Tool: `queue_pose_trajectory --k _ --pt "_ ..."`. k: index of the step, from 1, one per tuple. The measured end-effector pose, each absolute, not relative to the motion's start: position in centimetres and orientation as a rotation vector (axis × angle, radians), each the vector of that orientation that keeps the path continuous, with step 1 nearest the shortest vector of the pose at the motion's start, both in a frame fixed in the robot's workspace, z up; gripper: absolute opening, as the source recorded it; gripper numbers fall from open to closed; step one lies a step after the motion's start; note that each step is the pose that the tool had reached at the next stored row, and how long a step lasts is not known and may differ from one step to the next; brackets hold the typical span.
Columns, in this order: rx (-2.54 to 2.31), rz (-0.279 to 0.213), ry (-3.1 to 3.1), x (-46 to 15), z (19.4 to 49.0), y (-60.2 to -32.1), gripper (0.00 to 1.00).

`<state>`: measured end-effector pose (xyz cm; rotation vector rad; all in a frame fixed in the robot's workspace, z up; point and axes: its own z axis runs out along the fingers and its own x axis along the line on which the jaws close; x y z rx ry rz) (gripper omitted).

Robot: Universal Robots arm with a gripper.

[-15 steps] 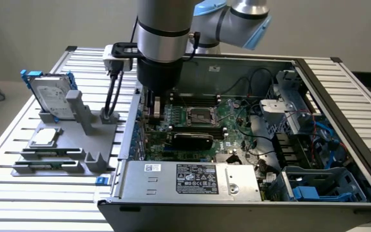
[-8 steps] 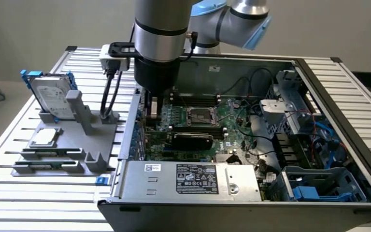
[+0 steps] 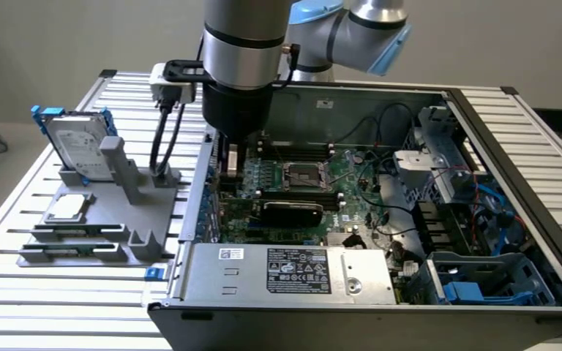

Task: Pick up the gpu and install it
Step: 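Press down on the gpu until it lock into place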

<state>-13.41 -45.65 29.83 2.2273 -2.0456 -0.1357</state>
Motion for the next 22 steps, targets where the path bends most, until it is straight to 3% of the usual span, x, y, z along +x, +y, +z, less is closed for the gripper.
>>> queue_pose_trajectory --k 22 --pt "2.2 -0.147 -2.064 -13.73 29.85 -45.61 0.11"
